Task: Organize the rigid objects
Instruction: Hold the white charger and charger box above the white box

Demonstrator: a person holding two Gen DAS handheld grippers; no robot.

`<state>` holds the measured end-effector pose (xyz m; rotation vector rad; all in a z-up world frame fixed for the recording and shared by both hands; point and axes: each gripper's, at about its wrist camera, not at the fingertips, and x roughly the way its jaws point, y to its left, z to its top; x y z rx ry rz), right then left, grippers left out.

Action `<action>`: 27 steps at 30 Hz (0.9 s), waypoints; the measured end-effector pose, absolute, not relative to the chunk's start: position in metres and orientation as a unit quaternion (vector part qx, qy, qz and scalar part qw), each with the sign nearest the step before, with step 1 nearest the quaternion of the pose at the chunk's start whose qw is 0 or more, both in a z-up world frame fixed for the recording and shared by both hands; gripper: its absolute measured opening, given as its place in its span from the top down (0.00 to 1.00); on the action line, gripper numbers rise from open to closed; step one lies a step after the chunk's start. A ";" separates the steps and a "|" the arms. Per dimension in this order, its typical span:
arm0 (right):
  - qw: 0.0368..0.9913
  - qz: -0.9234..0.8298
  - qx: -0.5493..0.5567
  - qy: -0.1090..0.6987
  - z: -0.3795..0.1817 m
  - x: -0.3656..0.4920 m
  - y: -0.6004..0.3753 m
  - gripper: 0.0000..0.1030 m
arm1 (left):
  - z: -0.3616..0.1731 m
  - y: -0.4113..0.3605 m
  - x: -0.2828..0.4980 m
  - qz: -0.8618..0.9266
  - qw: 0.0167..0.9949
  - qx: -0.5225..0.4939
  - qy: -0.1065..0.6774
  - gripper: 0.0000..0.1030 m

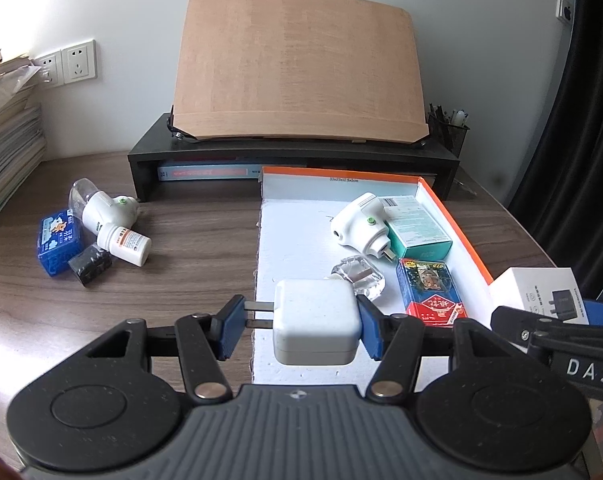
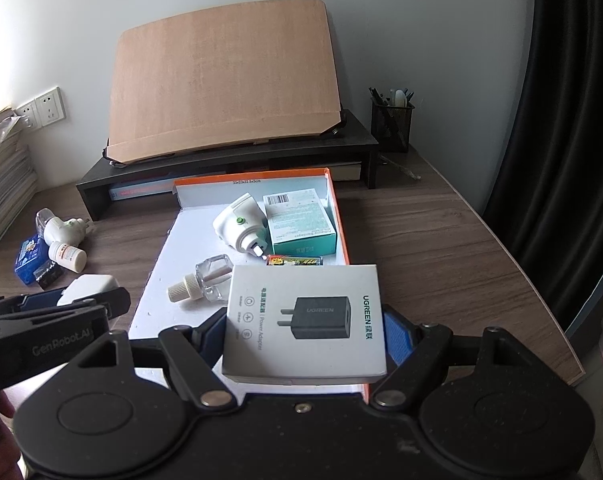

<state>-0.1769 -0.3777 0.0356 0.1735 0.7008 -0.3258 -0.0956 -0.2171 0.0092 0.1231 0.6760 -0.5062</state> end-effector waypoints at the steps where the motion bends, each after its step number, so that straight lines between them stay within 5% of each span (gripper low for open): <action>1: 0.923 -0.158 0.085 0.341 0.035 -0.176 -0.377 0.10 | 0.009 -0.218 -0.095 -0.246 0.910 0.060 0.328 0.43; 27: 0.921 -0.144 0.080 0.354 0.027 -0.155 -0.378 0.10 | 0.000 -0.224 -0.085 -0.242 0.907 0.065 0.338 0.43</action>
